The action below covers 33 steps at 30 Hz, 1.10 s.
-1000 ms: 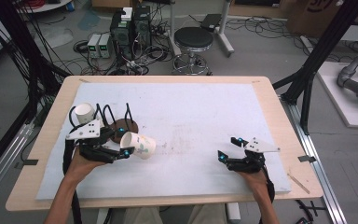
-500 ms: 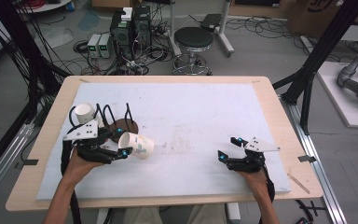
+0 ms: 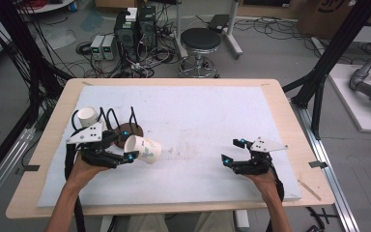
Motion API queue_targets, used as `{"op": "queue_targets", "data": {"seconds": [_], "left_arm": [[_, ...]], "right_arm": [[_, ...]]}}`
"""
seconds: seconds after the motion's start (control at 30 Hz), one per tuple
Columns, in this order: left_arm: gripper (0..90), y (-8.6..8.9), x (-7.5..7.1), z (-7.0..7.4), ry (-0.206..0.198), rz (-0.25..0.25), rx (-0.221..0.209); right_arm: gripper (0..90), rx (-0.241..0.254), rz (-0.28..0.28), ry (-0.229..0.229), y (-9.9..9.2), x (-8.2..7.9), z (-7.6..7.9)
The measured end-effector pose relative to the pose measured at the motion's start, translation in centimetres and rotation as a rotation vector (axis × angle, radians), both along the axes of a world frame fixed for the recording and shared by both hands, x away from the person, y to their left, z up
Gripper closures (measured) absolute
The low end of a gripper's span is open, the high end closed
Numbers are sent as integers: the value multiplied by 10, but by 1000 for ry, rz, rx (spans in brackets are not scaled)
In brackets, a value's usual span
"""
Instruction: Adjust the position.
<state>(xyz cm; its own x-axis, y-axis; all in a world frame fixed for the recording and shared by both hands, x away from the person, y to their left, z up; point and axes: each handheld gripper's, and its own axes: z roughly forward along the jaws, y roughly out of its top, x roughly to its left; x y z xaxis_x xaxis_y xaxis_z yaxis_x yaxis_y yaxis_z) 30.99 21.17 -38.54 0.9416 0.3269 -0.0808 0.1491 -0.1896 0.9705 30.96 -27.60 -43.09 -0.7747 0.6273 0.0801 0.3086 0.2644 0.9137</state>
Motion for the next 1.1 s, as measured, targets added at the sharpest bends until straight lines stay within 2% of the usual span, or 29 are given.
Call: {"op": "queue_targets", "data": {"seconds": [0.3,0.5,0.57,0.8,1.1], "left_arm": [[357,-15,4,4,-7,-34,-4],[357,-26,7,7,-9,-65,-19],[356,-31,8,8,-11,-78,-23],[356,-48,10,8,-2,-121,-20],[356,-60,10,8,-10,-157,-22]], "right_arm": [[192,-43,215,-21,40,5,30],[192,-64,280,-40,61,12,43],[192,-61,324,-20,67,13,46],[192,-38,447,-12,87,15,54],[192,-6,556,-22,108,18,61]]}}
